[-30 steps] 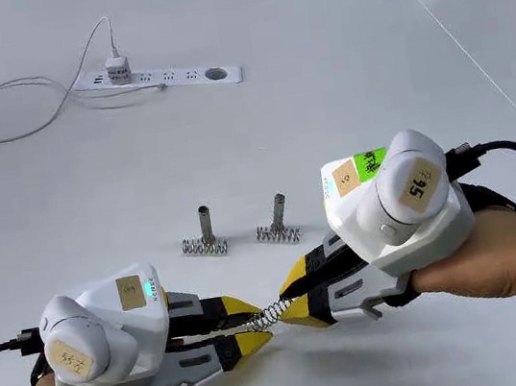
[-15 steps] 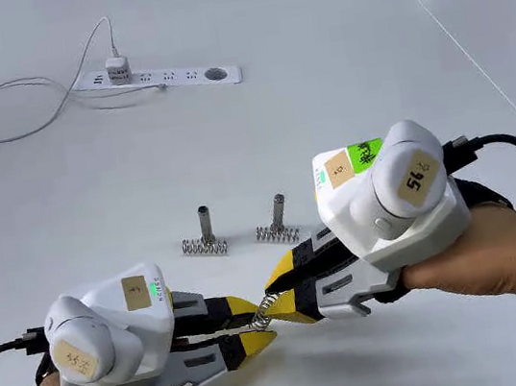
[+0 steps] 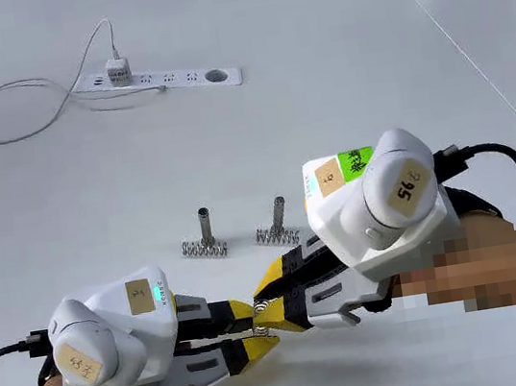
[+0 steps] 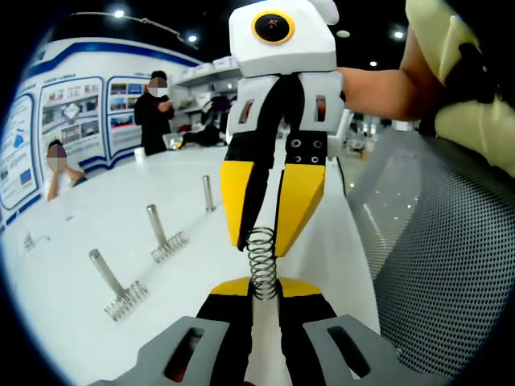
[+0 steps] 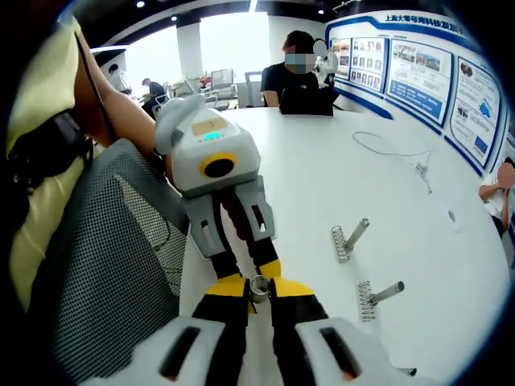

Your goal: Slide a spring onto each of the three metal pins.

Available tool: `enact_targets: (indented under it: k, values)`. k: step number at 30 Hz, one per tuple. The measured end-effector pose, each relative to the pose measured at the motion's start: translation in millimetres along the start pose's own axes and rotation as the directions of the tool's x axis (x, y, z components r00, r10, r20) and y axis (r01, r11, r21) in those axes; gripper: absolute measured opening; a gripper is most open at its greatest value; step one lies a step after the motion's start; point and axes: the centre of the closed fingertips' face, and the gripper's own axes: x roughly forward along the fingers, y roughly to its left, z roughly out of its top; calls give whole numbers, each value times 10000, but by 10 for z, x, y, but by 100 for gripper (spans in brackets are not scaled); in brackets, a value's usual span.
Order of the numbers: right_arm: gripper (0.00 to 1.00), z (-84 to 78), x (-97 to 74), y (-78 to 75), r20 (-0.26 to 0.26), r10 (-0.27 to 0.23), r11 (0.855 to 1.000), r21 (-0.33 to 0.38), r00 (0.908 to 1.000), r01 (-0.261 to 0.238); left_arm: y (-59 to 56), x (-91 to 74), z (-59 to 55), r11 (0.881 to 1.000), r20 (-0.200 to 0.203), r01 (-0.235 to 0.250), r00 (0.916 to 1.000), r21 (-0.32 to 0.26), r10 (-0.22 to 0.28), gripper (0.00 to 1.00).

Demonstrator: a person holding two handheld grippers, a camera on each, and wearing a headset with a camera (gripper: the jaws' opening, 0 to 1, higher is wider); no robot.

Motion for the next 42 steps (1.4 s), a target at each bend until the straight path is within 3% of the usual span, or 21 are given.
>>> enact_targets:
  k: [11, 25, 42]
  values:
    - [12, -38, -69, -55, -99, -244, 9997, 22, 9997, 244, 21, -25, 42, 9992, 239, -56, 9997, -398, 66, 16]
    - [12, -146, -293, -249, -164, -943, 9952, 239, 9954, 947, 182, -157, 42, 9948, 393, -678, 9967, -757, 710, 22]
    - [12, -281, -690, -597, -68, -2160, 9719, 944, 9764, 2157, 429, -434, -67, 9778, 329, -1658, 9847, -1278, 1713, 31]
